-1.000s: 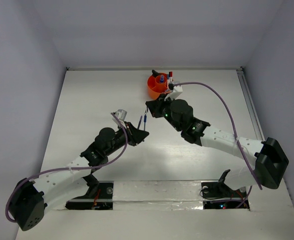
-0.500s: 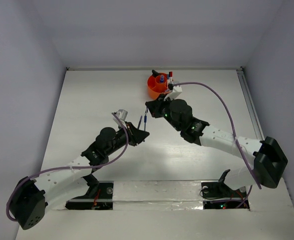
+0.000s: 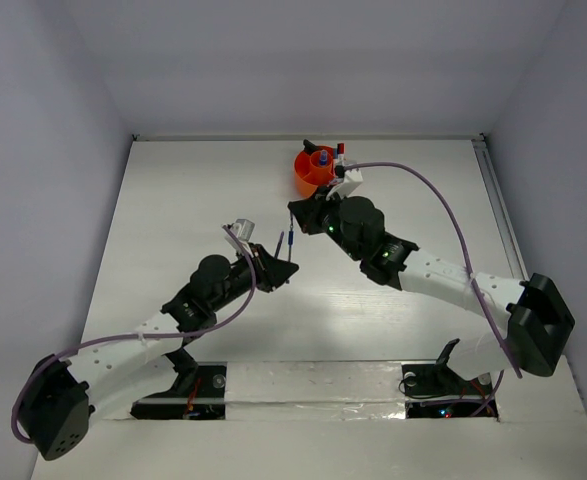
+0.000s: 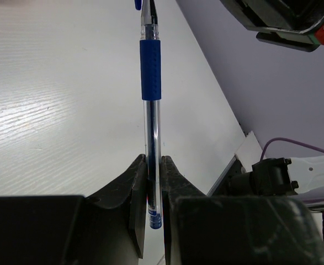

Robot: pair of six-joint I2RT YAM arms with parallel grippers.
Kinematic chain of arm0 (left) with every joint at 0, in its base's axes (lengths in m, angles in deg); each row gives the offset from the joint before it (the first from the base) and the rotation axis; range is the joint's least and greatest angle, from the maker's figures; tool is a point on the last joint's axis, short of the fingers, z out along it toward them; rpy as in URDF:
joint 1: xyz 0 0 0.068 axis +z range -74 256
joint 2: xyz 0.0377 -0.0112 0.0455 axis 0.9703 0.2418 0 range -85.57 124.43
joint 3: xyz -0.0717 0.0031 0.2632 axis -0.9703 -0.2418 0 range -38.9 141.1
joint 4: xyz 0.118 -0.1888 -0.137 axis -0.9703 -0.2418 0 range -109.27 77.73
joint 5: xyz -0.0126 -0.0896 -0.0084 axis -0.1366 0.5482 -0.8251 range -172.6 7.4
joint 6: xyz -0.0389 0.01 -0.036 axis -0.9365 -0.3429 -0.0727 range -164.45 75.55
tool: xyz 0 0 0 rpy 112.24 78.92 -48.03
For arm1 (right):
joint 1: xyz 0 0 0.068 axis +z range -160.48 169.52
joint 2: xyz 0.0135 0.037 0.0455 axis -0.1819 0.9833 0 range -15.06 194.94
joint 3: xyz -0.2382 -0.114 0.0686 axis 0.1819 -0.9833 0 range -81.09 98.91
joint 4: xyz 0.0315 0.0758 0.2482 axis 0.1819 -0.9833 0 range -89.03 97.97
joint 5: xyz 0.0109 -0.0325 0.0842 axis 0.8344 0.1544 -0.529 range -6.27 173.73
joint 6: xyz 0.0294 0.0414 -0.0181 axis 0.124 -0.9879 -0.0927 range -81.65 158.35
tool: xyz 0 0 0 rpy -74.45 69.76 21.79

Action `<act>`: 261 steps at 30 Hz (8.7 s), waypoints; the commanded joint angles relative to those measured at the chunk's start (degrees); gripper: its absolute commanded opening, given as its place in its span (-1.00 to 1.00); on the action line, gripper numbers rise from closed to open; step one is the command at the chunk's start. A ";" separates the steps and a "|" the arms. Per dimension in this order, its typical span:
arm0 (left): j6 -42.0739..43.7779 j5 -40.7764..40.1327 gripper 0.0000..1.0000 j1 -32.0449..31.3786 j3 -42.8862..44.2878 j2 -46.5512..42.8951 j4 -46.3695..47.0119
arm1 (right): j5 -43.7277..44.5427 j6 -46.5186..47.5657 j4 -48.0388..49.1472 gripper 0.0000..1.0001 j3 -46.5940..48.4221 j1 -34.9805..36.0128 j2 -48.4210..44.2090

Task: Sort the stationery into containers
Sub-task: Close the pen cap on the pen, then place the pen in the storage box, then pick up the pen from the center of the board.

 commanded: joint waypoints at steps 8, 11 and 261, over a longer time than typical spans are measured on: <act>0.81 -2.35 -1.00 -0.06 2.64 -2.83 0.89 | -0.19 -0.18 1.82 -1.00 0.36 -0.03 -1.06; 0.99 -2.01 -1.00 -0.06 3.08 -2.13 0.88 | -0.19 -0.18 1.82 -1.00 0.19 -0.03 -1.32; 4.42 -14.76 0.84 -0.06 1.59 -22.43 -20.48 | -4.12 9.49 -20.29 -1.00 19.97 -4.33 29.02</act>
